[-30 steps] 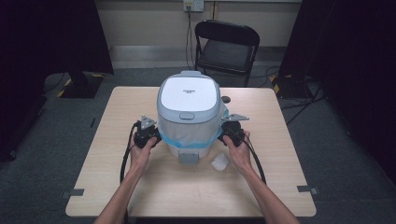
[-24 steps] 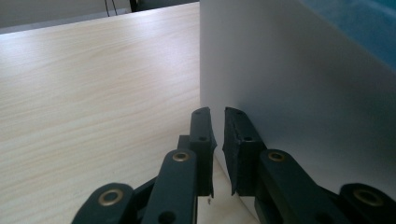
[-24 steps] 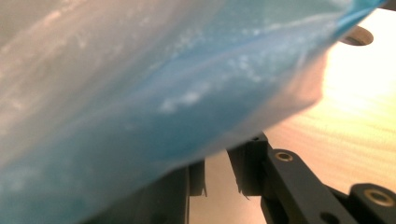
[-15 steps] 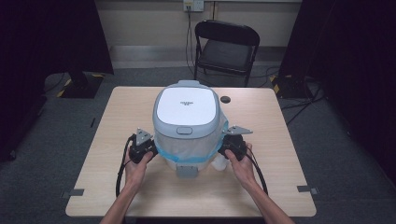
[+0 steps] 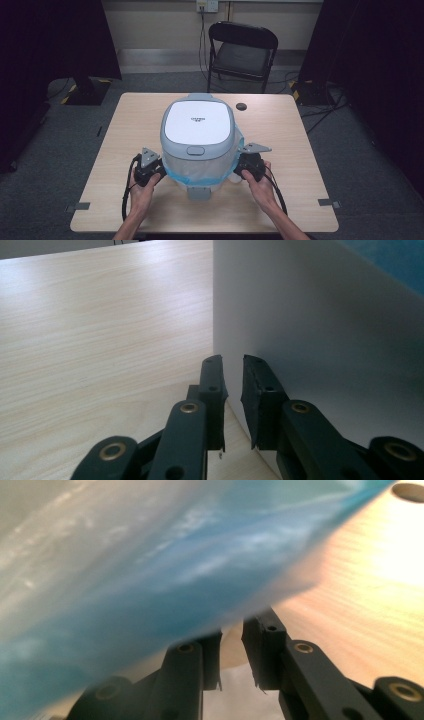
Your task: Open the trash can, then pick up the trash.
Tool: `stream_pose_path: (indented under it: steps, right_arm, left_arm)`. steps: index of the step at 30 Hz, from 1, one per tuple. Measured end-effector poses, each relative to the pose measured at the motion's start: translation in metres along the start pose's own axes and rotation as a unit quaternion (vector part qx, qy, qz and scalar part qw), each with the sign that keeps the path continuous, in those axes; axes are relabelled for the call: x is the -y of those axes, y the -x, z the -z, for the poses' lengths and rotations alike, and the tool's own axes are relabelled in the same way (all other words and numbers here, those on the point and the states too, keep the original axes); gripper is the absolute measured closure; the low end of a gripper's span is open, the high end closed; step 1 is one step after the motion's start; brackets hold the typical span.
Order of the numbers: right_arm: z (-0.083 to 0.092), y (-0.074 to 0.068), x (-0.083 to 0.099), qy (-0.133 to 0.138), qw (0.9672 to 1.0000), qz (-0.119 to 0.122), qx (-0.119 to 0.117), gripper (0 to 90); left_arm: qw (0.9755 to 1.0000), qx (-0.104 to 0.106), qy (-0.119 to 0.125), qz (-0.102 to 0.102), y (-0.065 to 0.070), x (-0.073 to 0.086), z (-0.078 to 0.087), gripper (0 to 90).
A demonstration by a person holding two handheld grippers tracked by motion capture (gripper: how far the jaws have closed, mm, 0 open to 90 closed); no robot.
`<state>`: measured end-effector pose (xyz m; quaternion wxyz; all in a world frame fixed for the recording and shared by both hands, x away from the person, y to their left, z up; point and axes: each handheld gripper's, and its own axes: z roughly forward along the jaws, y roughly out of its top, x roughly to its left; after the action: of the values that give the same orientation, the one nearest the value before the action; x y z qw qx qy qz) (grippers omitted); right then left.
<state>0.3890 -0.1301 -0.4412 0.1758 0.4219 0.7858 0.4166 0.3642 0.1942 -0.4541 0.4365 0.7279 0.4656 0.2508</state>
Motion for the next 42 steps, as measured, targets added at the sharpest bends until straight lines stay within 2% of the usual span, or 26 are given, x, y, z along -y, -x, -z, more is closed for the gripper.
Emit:
stream_pose_path:
  steps: [1, 4, 7, 8, 10, 11, 12, 13, 16, 19, 20, 21, 22, 24, 25, 26, 28, 29, 30, 31, 35, 36, 37, 38, 41, 42]
  right_arm:
    - [0.002, 0.000, 0.001, -0.003, 0.9999, -0.004, -0.009, 75.4]
    - [0.004, -0.001, 0.001, -0.005, 1.0000, 0.003, -0.006, 72.1]
    - [0.003, 0.002, 0.002, -0.004, 1.0000, -0.005, -0.002, 60.9]
    - [0.003, 0.004, 0.003, -0.001, 1.0000, -0.005, 0.003, 53.9]
    - [0.001, 0.011, 0.004, -0.001, 0.9999, -0.005, 0.013, 34.5]
    - [0.000, 0.015, 0.005, -0.002, 0.9999, -0.007, 0.007, 27.8]
    - [-0.001, 0.019, 0.007, -0.004, 1.0000, -0.009, -0.001, 24.3]
    - [-0.002, 0.022, 0.008, -0.007, 0.9999, -0.010, -0.002, 24.4]
    - [-0.004, 0.027, 0.012, -0.013, 0.9999, -0.008, 0.005, 24.5]
    - [-0.002, 0.035, 0.026, -0.032, 0.9994, -0.013, -0.009, 25.2]
    - [-0.001, 0.036, 0.029, -0.035, 0.9992, -0.012, -0.010, 25.3]
    - [0.000, 0.037, 0.031, -0.036, 0.9992, -0.010, -0.013, 25.5]
    - [0.000, 0.037, 0.031, -0.036, 0.9992, -0.010, -0.013, 25.5]
    - [0.003, 0.040, 0.038, -0.038, 0.9988, -0.011, -0.028, 25.7]
    - [0.003, 0.040, 0.038, -0.038, 0.9988, -0.011, -0.028, 25.7]
    - [0.004, 0.041, 0.040, -0.040, 0.9985, -0.012, -0.036, 25.6]
    - [0.003, 0.042, 0.041, -0.041, 0.9983, -0.012, -0.040, 25.5]
    - [0.003, 0.042, 0.041, -0.040, 0.9983, -0.012, -0.040, 25.5]
    - [0.003, 0.042, 0.041, -0.041, 0.9982, -0.013, -0.042, 25.5]
    - [0.002, 0.041, 0.041, -0.041, 0.9982, -0.013, -0.043, 25.5]
    - [0.001, 0.042, 0.042, -0.041, 0.9980, -0.014, -0.045, 25.4]
    - [0.001, 0.042, 0.042, -0.041, 0.9981, -0.014, -0.045, 25.3]
    - [0.001, 0.042, 0.042, -0.041, 0.9981, -0.017, -0.044, 25.2]
    - [0.001, 0.043, 0.042, -0.039, 0.9982, -0.016, -0.043, 24.9]
    - [0.001, 0.043, 0.042, -0.040, 0.9982, -0.017, -0.042, 24.6]
    - [0.001, 0.043, 0.042, -0.040, 0.9981, -0.018, -0.043, 24.6]
  left_arm:
    - [1.0000, -0.001, 0.000, 0.005, -0.001, 0.000, 0.000, 77.5]
    - [1.0000, -0.005, -0.004, 0.005, 0.001, 0.000, 0.001, 77.7]
    - [0.9999, -0.011, -0.004, -0.001, 0.000, -0.001, 0.001, 76.6]
    - [0.9999, -0.014, -0.006, -0.001, -0.002, 0.000, 0.001, 70.6]
    - [0.9998, -0.016, -0.008, 0.004, -0.007, 0.001, 0.002, 50.5]
    - [0.9998, -0.014, -0.016, 0.000, -0.014, 0.005, 0.005, 41.4]
    - [0.9998, -0.007, -0.020, -0.002, -0.015, 0.007, 0.006, 33.8]
    - [0.9997, 0.003, -0.024, -0.002, -0.017, 0.010, 0.008, 30.3]
    - [0.9992, 0.009, -0.040, -0.003, -0.018, 0.017, 0.013, 29.9]
    - [0.9959, 0.061, -0.066, 0.003, -0.015, 0.030, 0.030, 26.0]
    - [0.9959, 0.061, -0.066, 0.003, -0.015, 0.030, 0.030, 22.9]
    - [0.9944, 0.077, -0.072, -0.007, -0.008, 0.037, 0.038, 21.7]
    - [0.9944, 0.077, -0.072, -0.007, -0.008, 0.037, 0.038, 22.3]
    - [0.9893, 0.132, -0.063, -0.003, 0.006, 0.043, 0.049, 25.8]
    - [0.9893, 0.132, -0.063, -0.003, 0.006, 0.043, 0.049, 26.9]
    - [0.9869, 0.149, -0.059, -0.020, 0.017, 0.042, 0.052, 27.3]
    - [0.9815, 0.181, -0.053, -0.033, 0.029, 0.040, 0.052, 29.2]
    - [0.9798, 0.189, -0.053, -0.037, 0.033, 0.039, 0.051, 30.9]
    - [0.9798, 0.189, -0.053, -0.037, 0.033, 0.039, 0.051, 31.9]
    - [0.9750, 0.213, -0.047, -0.042, 0.041, 0.037, 0.047, 34.0]
    - [0.9688, 0.237, -0.037, -0.063, 0.054, 0.035, 0.039, 43.2]
    - [0.9688, 0.233, -0.036, -0.077, 0.057, 0.034, 0.037, 48.4]
    - [0.9690, 0.230, -0.038, -0.082, 0.059, 0.034, 0.035, 53.4]
    - [0.9681, 0.234, -0.043, -0.079, 0.060, 0.035, 0.032, 60.7]
    - [0.9686, 0.227, -0.051, -0.086, 0.062, 0.037, 0.026, 66.7]
    - [0.9679, 0.230, -0.051, -0.087, 0.063, 0.038, 0.023, 66.7]
